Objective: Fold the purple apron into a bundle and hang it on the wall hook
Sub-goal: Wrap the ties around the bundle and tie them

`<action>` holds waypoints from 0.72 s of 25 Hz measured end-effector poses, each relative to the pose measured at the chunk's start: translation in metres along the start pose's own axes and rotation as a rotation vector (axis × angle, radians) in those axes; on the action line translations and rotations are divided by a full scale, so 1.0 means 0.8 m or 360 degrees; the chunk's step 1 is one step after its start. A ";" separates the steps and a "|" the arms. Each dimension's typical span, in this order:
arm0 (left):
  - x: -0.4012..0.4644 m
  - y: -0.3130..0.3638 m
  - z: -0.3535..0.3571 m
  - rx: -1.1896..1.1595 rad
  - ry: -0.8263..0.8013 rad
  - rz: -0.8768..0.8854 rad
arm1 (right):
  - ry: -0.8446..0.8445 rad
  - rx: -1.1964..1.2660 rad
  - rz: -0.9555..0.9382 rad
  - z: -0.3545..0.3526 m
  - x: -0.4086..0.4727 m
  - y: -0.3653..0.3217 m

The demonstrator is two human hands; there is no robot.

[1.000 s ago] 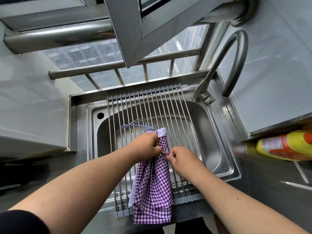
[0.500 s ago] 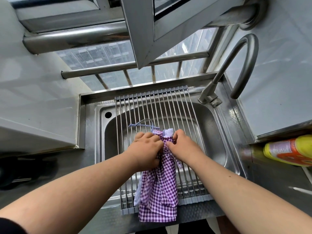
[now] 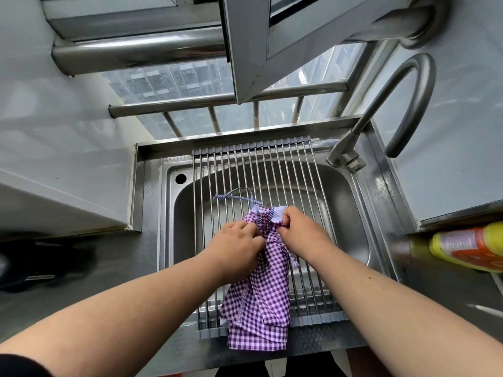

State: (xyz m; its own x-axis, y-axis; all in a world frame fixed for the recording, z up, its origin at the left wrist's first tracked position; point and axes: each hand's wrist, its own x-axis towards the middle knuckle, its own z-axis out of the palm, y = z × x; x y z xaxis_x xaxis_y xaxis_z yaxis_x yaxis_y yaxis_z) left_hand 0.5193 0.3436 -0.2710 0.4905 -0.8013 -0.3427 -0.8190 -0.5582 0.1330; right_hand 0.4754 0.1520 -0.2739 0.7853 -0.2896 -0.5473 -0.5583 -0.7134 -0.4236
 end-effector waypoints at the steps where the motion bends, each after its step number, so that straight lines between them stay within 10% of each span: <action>1: 0.001 0.000 0.001 -0.0115 0.0001 -0.0109 | 0.0000 0.0004 -0.0007 0.001 0.000 0.000; 9: 0.017 -0.010 -0.016 -0.1737 -0.0206 -0.0921 | -0.0004 0.0370 0.0035 0.006 -0.006 0.001; 18: 0.020 -0.020 -0.073 -0.2128 -0.0092 -0.1307 | -0.0286 0.1027 -0.0200 -0.035 -0.026 -0.014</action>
State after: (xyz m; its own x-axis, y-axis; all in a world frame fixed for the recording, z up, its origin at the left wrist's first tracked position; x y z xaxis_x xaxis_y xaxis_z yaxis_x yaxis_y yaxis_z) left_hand 0.5575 0.3270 -0.2240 0.6148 -0.2029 -0.7622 0.5182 -0.6246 0.5843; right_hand 0.4727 0.1483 -0.2377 0.8292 -0.0788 -0.5534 -0.5573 -0.1947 -0.8072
